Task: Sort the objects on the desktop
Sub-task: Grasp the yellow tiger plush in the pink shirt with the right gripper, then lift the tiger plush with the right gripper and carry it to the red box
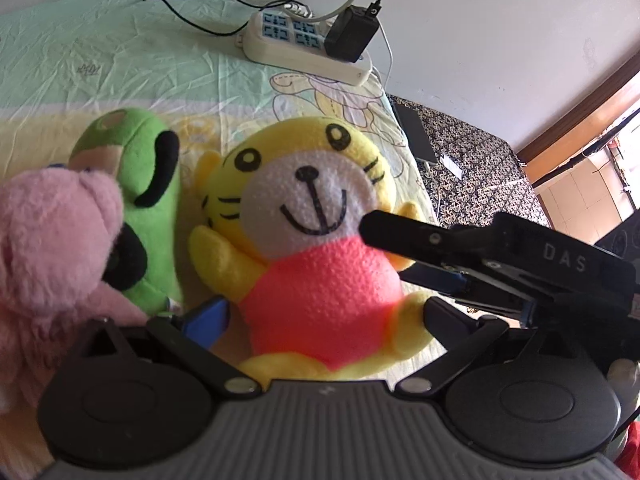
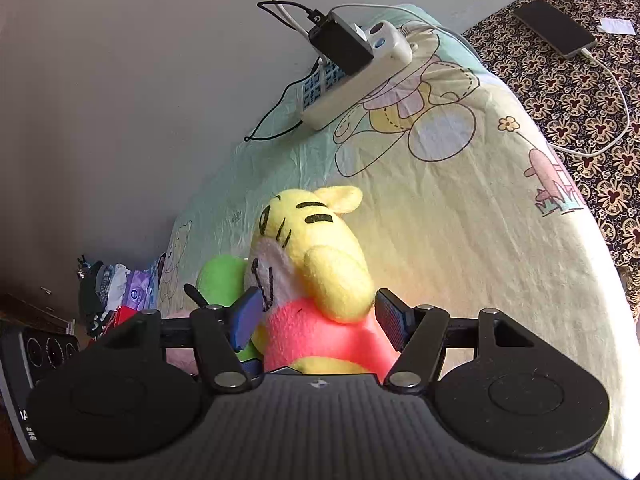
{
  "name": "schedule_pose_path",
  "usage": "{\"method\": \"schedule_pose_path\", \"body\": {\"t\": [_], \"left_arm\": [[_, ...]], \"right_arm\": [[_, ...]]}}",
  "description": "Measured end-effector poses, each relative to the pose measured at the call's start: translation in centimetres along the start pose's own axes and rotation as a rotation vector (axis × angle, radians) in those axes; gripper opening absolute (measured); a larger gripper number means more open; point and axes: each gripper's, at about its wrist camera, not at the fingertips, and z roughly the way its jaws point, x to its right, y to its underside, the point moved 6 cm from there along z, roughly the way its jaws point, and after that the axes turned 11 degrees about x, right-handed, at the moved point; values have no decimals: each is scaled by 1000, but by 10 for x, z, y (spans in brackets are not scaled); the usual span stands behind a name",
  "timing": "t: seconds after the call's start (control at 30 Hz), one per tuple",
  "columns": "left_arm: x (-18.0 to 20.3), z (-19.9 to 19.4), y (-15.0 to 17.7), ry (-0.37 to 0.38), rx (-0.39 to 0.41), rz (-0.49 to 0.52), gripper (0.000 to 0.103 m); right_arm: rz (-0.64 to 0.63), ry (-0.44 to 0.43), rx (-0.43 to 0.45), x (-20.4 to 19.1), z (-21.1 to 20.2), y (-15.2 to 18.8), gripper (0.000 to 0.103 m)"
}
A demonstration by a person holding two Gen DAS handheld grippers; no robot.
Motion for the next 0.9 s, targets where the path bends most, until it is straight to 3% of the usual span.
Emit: {"method": "schedule_pose_path", "body": {"t": [0.23, 0.33, 0.53, 0.73, 0.9], "left_arm": [[4, 9, 2, -1, 12, 64, 103], [5, 9, 1, 10, 15, 71, 103], [7, 6, 4, 55, -1, 50, 101], [12, -7, 13, 110, -24, 21, 101], [23, -28, 27, 109, -33, 73, 99]], "right_arm": [[45, -18, -56, 9, 18, 7, 66], [78, -43, -67, 11, 17, 10, 57], [106, -66, -66, 9, 2, 12, 44], [135, -58, -68, 8, -21, 23, 41], [154, -68, -76, 3, -45, 38, 40]]}}
